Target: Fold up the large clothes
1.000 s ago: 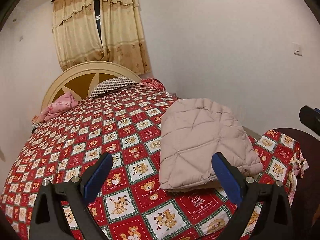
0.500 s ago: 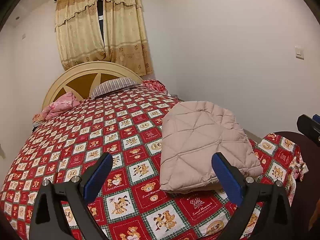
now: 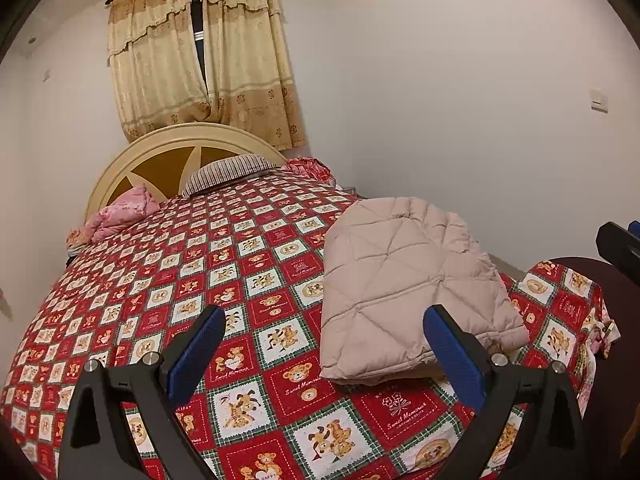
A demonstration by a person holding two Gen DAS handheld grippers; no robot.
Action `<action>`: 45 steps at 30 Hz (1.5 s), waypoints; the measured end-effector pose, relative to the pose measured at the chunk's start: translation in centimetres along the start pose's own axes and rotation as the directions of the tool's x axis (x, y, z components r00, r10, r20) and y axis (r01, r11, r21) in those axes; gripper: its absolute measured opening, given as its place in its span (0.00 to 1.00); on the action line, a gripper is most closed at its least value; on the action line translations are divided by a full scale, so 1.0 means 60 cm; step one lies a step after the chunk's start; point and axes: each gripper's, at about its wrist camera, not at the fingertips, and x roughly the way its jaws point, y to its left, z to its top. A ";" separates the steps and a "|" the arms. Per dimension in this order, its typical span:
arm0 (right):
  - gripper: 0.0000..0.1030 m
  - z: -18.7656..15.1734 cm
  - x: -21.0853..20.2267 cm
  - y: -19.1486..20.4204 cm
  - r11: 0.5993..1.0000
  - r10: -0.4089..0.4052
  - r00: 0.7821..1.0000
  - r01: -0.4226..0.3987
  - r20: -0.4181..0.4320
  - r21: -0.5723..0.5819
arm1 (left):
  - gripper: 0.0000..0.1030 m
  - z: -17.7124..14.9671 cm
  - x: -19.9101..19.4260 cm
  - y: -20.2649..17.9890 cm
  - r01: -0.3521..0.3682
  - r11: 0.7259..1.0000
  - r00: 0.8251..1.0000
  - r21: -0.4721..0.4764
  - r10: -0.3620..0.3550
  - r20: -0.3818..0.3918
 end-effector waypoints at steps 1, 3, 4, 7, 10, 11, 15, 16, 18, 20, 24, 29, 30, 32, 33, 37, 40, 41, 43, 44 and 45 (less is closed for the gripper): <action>1.00 0.000 -0.001 0.000 1.000 0.001 1.000 -0.001 0.000 0.001 | 0.97 0.000 0.000 0.001 -0.001 1.000 1.000 0.001 0.001 0.000; 1.00 -0.001 0.000 -0.001 1.000 0.004 1.000 -0.004 -0.004 0.006 | 0.97 -0.001 0.000 0.003 0.000 1.000 1.000 -0.002 0.000 0.002; 1.00 -0.001 0.000 -0.001 1.000 0.002 1.000 -0.002 -0.004 0.005 | 0.97 -0.002 0.000 0.005 0.000 1.000 1.000 -0.004 0.000 0.001; 1.00 -0.003 0.000 -0.002 1.000 0.000 1.000 0.000 -0.006 0.008 | 0.97 -0.003 0.001 0.007 0.000 1.000 1.000 -0.005 0.000 -0.003; 1.00 -0.003 0.001 -0.002 1.000 -0.002 1.000 0.002 -0.004 0.003 | 0.97 -0.004 0.002 0.006 -0.001 1.000 1.000 -0.004 0.001 -0.003; 1.00 -0.002 -0.001 -0.001 1.000 -0.004 1.000 0.004 -0.004 0.003 | 0.97 -0.004 0.002 0.007 -0.001 1.000 1.000 -0.003 0.001 -0.004; 1.00 -0.003 -0.001 -0.001 1.000 -0.002 1.000 0.003 -0.007 0.006 | 0.97 -0.006 0.003 0.009 -0.002 1.000 1.000 -0.005 0.002 -0.007; 1.00 -0.003 -0.001 -0.001 1.000 -0.004 1.000 0.005 -0.005 0.005 | 0.97 -0.006 0.004 0.009 -0.001 1.000 1.000 -0.004 0.001 -0.007; 1.00 -0.003 -0.003 -0.001 1.000 -0.006 1.000 0.006 -0.003 0.009 | 0.97 -0.007 0.004 0.011 -0.002 1.000 1.000 -0.004 0.002 -0.006; 1.00 -0.003 -0.003 -0.001 1.000 -0.008 1.000 0.008 -0.003 0.010 | 0.97 -0.007 0.004 0.010 -0.004 1.000 1.000 -0.004 0.004 -0.005; 1.00 -0.005 -0.004 -0.001 1.000 -0.011 1.000 0.011 -0.005 0.012 | 0.97 -0.006 0.008 0.010 -0.019 1.000 1.000 0.001 0.019 -0.001; 1.00 -0.009 -0.003 0.000 1.000 -0.016 1.000 0.016 -0.013 0.015 | 0.97 -0.005 0.013 0.011 -0.028 1.000 1.000 -0.003 0.028 -0.011; 1.00 -0.009 -0.003 0.001 1.000 -0.017 1.000 0.017 -0.015 0.015 | 0.97 -0.005 0.013 0.013 -0.035 0.999 0.999 -0.002 0.035 -0.008; 1.00 -0.010 -0.003 0.002 1.000 -0.019 1.000 0.020 -0.018 0.014 | 0.97 -0.004 0.015 0.010 -0.045 0.999 0.999 0.006 0.045 -0.006; 1.00 -0.011 -0.003 0.003 1.000 -0.020 1.000 0.020 -0.020 0.014 | 0.97 -0.004 0.015 0.009 -0.049 0.999 0.999 0.009 0.049 -0.007; 1.00 -0.013 -0.002 0.004 1.000 -0.020 0.999 0.021 -0.027 0.016 | 0.97 -0.005 0.019 0.009 -0.052 0.999 0.999 0.011 0.052 -0.011; 1.00 -0.013 0.000 0.005 1.000 -0.022 0.999 0.022 -0.032 0.017 | 0.97 -0.005 0.022 0.010 -0.045 0.999 0.999 0.010 0.045 -0.015; 1.00 -0.013 0.000 0.005 1.000 -0.022 0.999 0.023 -0.034 0.018 | 0.97 -0.005 0.023 0.010 -0.040 0.999 0.999 0.008 0.040 -0.016; 1.00 -0.014 0.001 0.005 1.000 -0.021 0.999 0.022 -0.037 0.021 | 0.97 -0.005 0.022 0.011 -0.030 1.000 0.999 0.001 0.030 -0.013; 1.00 -0.014 0.000 0.005 1.000 -0.020 0.999 0.021 -0.039 0.023 | 0.97 -0.005 0.021 0.013 -0.024 1.000 1.000 -0.005 0.024 -0.008; 1.00 -0.014 0.001 0.005 0.999 -0.020 0.999 0.021 -0.041 0.024 | 0.97 -0.005 0.021 0.014 -0.023 1.000 1.000 -0.006 0.023 -0.004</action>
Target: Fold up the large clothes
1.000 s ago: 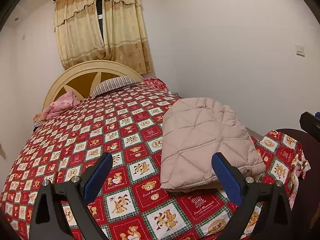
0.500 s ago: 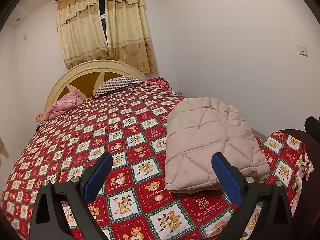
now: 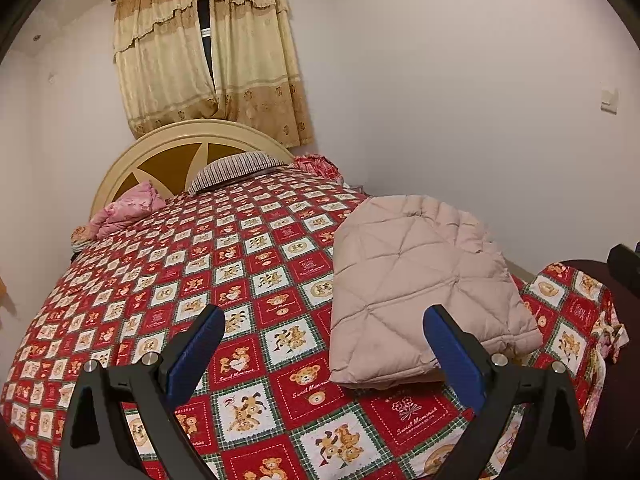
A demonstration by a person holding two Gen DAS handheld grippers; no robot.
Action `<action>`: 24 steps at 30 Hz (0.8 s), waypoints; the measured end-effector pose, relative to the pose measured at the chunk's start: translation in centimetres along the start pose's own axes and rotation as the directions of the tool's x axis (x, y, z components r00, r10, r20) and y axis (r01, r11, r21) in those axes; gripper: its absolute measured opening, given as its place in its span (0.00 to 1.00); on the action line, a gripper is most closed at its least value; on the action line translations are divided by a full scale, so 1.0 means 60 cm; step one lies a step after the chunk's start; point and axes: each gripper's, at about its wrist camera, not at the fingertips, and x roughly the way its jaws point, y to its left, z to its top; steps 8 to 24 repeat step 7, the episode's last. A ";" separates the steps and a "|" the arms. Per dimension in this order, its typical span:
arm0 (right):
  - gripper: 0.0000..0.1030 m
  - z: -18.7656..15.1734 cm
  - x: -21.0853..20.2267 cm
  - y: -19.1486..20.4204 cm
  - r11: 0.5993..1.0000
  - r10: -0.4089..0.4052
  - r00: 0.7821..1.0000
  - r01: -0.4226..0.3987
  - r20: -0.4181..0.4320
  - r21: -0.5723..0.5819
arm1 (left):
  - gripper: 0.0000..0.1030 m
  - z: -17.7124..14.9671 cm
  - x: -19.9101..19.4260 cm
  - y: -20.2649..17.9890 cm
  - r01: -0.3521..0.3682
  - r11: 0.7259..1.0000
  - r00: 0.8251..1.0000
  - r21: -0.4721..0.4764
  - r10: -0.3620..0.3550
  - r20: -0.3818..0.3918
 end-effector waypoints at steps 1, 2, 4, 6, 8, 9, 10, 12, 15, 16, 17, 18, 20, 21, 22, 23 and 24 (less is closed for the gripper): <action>1.00 0.000 0.000 0.000 1.000 0.000 1.000 0.000 -0.001 0.001 | 0.97 0.000 0.000 0.000 -0.003 1.000 1.000 0.002 0.003 0.000; 1.00 0.000 0.000 0.000 1.000 -0.001 1.000 0.001 -0.001 0.001 | 0.97 0.000 0.001 0.000 -0.006 1.000 1.000 0.002 0.006 -0.001; 1.00 -0.001 0.001 0.000 1.000 -0.002 1.000 0.002 -0.002 0.001 | 0.97 0.000 0.004 0.003 -0.003 1.000 1.000 -0.004 0.003 -0.009; 1.00 -0.003 0.002 -0.001 1.000 -0.004 1.000 0.004 -0.006 0.006 | 0.97 0.000 0.008 0.005 -0.003 1.000 1.000 -0.006 0.003 -0.015; 1.00 -0.004 0.003 -0.002 1.000 -0.004 1.000 0.004 -0.009 0.010 | 0.97 0.000 0.010 0.007 -0.004 1.000 1.000 -0.005 0.004 -0.019; 1.00 -0.004 0.003 -0.002 1.000 -0.004 1.000 0.004 -0.009 0.010 | 0.97 0.000 0.010 0.007 -0.004 1.000 1.000 -0.005 0.004 -0.019; 1.00 -0.004 0.003 -0.002 1.000 -0.004 1.000 0.004 -0.009 0.010 | 0.97 0.000 0.010 0.007 -0.004 1.000 1.000 -0.005 0.004 -0.019; 1.00 -0.004 0.003 -0.002 1.000 -0.004 1.000 0.004 -0.009 0.010 | 0.97 0.000 0.010 0.007 -0.004 1.000 1.000 -0.005 0.004 -0.019; 1.00 -0.004 0.003 -0.002 1.000 -0.004 1.000 0.004 -0.009 0.010 | 0.97 0.000 0.010 0.007 -0.004 1.000 1.000 -0.005 0.004 -0.019; 1.00 -0.004 0.003 -0.002 1.000 -0.004 1.000 0.004 -0.009 0.010 | 0.97 0.000 0.010 0.007 -0.004 1.000 1.000 -0.005 0.004 -0.019; 1.00 -0.004 0.003 -0.002 1.000 -0.004 1.000 0.004 -0.009 0.010 | 0.97 0.000 0.010 0.007 -0.004 1.000 1.000 -0.005 0.004 -0.019; 1.00 -0.004 0.003 -0.002 1.000 -0.004 1.000 0.004 -0.009 0.010 | 0.97 0.000 0.010 0.007 -0.004 1.000 1.000 -0.005 0.004 -0.019; 1.00 -0.004 0.003 -0.002 1.000 -0.004 1.000 0.004 -0.009 0.010 | 0.97 0.000 0.010 0.007 -0.004 1.000 1.000 -0.005 0.004 -0.019; 1.00 -0.004 0.003 -0.002 1.000 -0.004 1.000 0.004 -0.009 0.010 | 0.97 0.000 0.010 0.007 -0.004 1.000 1.000 -0.005 0.004 -0.019; 1.00 -0.004 0.003 -0.002 1.000 -0.004 1.000 0.004 -0.009 0.010 | 0.97 0.000 0.010 0.007 -0.004 1.000 1.000 -0.005 0.004 -0.019; 1.00 -0.004 0.003 -0.002 1.000 -0.004 1.000 0.004 -0.009 0.010 | 0.97 0.000 0.010 0.007 -0.004 1.000 1.000 -0.005 0.004 -0.019; 1.00 -0.004 0.003 -0.002 1.000 -0.004 1.000 0.004 -0.009 0.010 | 0.97 0.000 0.010 0.007 -0.004 1.000 1.000 -0.005 0.004 -0.019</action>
